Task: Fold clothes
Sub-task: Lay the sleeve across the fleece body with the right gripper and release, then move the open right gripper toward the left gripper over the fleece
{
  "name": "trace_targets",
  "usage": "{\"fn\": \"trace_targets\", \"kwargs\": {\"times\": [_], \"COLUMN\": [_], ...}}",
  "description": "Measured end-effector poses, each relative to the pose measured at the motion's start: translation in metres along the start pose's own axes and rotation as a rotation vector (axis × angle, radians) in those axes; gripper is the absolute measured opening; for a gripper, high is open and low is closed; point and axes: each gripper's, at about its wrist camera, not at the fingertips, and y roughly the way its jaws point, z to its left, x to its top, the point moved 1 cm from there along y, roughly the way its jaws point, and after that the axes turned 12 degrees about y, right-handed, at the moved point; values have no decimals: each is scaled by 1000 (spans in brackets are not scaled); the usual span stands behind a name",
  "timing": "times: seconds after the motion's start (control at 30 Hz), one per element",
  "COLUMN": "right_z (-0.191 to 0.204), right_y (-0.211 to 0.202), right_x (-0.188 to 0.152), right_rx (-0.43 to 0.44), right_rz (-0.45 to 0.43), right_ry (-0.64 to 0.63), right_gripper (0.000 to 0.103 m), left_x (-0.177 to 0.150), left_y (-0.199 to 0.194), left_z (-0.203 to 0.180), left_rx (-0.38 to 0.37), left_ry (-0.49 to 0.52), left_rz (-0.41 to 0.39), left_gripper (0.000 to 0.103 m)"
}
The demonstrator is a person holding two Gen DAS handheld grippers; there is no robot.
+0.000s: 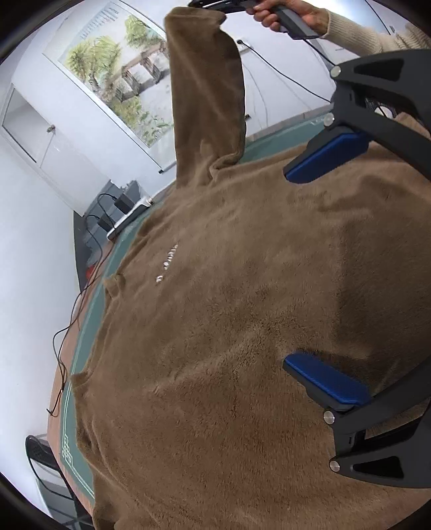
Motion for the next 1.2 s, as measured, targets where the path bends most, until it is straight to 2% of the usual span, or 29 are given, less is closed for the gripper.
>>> {"fn": "trace_targets", "kwargs": {"times": [0.17,0.33,0.5,0.6,0.77,0.83,0.87,0.9,0.93,0.97,1.07,1.2], "right_z": [61,114,148,160,182,189,192,194,193,193,184,148], "right_y": [26,67,121,154,186,191,192,188,180,175,161,156], "right_x": [-9,-44,-100,-139,-211,-236,-248,-258,-265,-266,-262,-236], "right_rx": [107,196,273,271,290,306,320,336,350,356,365,316], "right_rz": [43,153,362,508,756,834,872,898,907,898,854,759], "right_ry": [-68,-134,-174,-209,-366,-424,-458,-487,-507,-509,-475,-291], "right_gripper": [9,9,9,10,11,14,23,37,46,60,63,63], "left_x": [-4,-14,-19,-19,-19,-19,-19,-19,-20,-20,-21,-21], "left_y": [-16,-20,-22,-23,-24,-23,-23,-22,-22,-22,-23,-23], "left_z": [21,40,44,43,43,41,40,40,39,40,41,42], "left_rx": [-5,5,-22,-21,-23,-13,-10,-8,-7,-8,-16,-18], "left_ry": [-77,-129,-126,-115,-116,-107,-104,-101,-99,-99,-105,-107], "left_rz": [-40,-55,-82,-86,-94,-93,-92,-91,-91,-91,-96,-99], "left_gripper": [103,103,103,103,103,103,103,103,103,103,103,103]}}
